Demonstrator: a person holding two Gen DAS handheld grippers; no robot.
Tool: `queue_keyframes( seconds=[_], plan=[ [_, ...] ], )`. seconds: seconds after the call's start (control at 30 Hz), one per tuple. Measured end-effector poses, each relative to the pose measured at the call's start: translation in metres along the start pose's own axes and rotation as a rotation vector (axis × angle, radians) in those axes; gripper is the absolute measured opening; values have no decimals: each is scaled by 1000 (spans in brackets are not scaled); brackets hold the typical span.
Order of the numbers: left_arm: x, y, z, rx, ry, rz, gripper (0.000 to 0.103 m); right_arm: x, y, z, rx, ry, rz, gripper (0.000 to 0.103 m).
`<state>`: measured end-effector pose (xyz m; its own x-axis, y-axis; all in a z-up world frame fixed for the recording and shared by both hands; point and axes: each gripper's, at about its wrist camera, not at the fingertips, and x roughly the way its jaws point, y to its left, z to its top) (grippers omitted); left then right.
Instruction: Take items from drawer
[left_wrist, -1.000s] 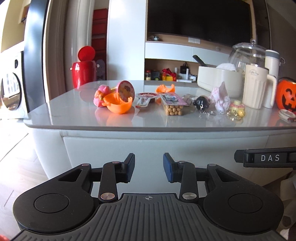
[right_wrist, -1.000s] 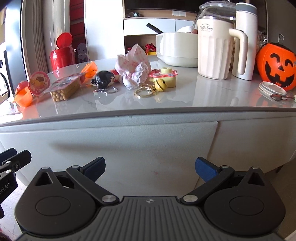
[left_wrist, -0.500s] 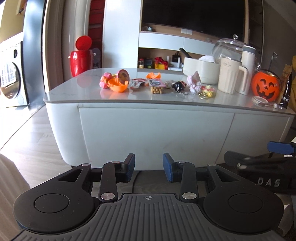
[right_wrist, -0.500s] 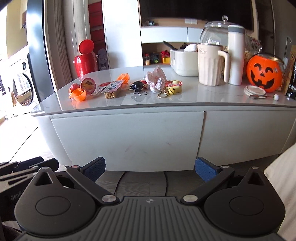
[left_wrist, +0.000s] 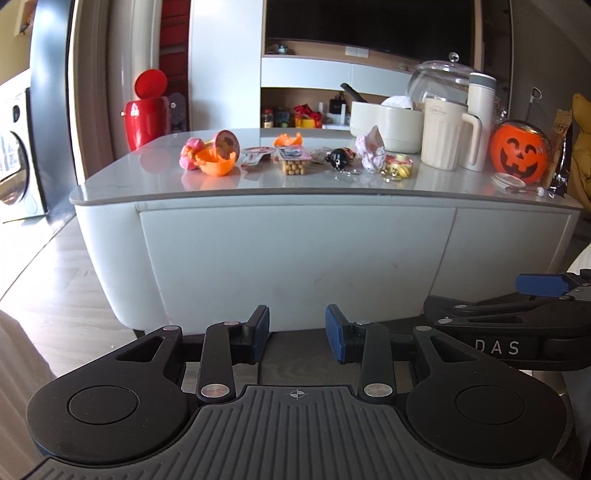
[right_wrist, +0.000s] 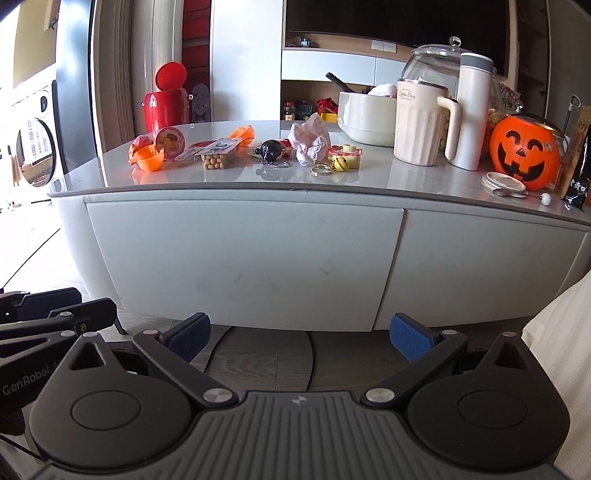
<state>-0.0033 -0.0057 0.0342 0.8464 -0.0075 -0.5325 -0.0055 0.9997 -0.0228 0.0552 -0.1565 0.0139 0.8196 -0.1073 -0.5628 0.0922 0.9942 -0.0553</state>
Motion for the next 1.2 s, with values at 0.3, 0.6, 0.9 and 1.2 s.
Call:
queue_keyframes(
  seconds=[0.3,0.6,0.9,1.2],
  plan=[
    [0,1,-1,-2,5,2,37,2,-1,1,8,12,2,103],
    [1,0,-1,-3,6,2,37,4,-3,1,21,28,3,103],
    [1,1,-3,-7,10,4,37,5,-3,1,24,31,3,103],
    [2,2,-3,-7,11,4,37,5,-4,1,32,35,4,103]
  ],
)
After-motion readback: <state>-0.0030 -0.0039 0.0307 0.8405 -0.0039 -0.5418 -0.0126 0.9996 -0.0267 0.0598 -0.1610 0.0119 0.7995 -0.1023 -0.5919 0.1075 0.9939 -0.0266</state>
